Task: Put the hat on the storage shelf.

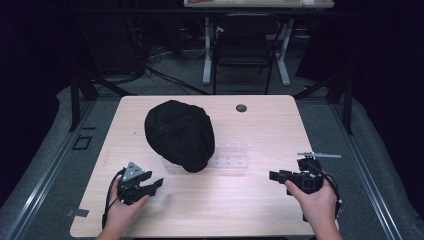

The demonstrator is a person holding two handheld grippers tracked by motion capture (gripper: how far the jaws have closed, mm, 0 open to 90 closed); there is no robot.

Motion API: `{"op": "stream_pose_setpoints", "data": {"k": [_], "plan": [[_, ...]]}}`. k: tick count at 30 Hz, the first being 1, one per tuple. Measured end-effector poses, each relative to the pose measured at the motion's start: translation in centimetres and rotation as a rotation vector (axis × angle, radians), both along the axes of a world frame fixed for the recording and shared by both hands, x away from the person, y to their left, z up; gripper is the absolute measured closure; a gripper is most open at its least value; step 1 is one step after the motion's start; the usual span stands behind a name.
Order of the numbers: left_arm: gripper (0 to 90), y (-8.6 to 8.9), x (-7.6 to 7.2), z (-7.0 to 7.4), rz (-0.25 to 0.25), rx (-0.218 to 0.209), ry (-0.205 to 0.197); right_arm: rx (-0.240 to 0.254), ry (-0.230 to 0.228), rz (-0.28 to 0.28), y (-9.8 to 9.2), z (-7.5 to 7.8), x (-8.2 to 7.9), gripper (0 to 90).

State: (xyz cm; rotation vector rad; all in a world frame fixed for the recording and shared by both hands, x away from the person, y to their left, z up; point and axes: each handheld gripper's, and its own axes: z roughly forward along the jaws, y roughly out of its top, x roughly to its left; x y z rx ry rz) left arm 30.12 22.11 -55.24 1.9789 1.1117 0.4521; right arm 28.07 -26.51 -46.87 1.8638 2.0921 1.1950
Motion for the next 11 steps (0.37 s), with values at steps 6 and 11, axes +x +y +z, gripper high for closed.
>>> {"op": "stream_pose_setpoints", "data": {"k": [6,11], "plan": [[45.4,0.1,0.1,-0.1,-0.008,-0.009,0.023,-0.078,-0.027,-0.040,-0.2,-3.8,-0.8,49.9],[45.4,0.7,0.4,0.2,0.000,-0.121,0.042,-0.114,-0.117,-0.052,-0.3,-5.8,-1.8,49.6]]}}
